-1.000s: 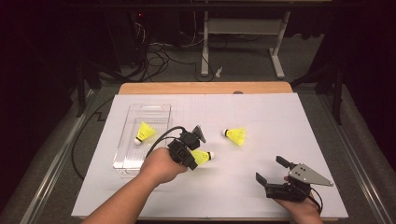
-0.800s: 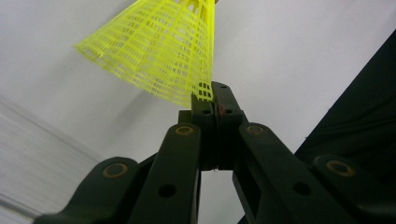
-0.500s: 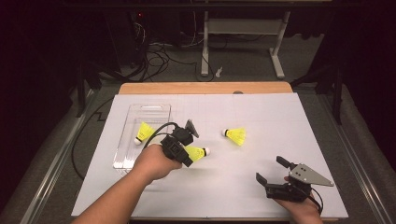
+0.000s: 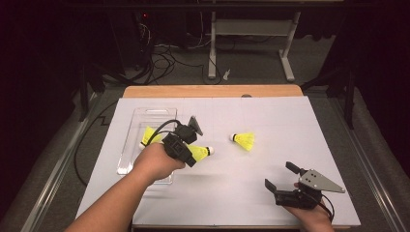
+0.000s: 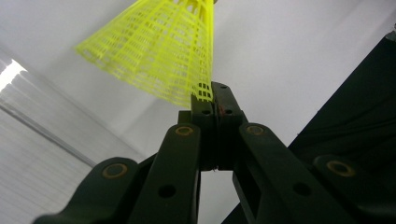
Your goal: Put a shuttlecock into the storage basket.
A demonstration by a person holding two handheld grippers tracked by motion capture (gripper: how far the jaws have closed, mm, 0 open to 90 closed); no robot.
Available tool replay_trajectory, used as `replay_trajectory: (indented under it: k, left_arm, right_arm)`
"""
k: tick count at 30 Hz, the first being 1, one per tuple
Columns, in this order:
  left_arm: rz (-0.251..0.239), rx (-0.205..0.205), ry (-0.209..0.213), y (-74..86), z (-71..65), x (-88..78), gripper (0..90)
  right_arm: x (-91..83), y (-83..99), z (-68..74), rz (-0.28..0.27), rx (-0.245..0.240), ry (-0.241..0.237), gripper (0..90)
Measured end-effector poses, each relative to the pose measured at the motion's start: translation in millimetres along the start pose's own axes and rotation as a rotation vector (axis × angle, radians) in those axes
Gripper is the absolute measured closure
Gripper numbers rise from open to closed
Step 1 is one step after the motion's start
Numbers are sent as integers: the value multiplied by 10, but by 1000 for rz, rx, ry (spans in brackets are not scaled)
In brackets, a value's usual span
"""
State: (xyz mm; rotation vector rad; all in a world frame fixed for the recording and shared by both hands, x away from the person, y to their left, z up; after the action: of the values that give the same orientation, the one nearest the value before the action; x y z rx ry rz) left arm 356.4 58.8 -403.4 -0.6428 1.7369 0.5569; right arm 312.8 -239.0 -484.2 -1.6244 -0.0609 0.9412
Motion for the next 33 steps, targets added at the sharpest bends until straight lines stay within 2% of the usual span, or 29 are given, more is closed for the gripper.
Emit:
replay_trajectory:
  k: [10, 16, 33]
  left_arm:
    - [-38, -27, -10, 28, 73, -253, 900]
    - [-41, -57, -28, 98, 159, -324, 900]
    - [-75, -145, -42, 277, 431, -477, 900]
  right_arm:
    - [-3, -1, -2, -2, 0, 1, 42]
    - [-9, -2, -4, -3, 0, 1, 42]
    - [-11, -3, -2, -3, 0, 1, 42]
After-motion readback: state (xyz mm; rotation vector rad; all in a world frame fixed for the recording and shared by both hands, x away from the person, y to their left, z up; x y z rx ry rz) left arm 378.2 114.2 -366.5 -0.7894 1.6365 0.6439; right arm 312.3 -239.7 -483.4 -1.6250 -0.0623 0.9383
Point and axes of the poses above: each handheld gripper's, and its own axes: x roughly forward along the jaws, y roughly out of its underside, z roughly to its left, the point moved 7 cm from there along x, roughly forward along the jaws, and after that the axes turned 13 degrees about z, right-handed, at the moved point
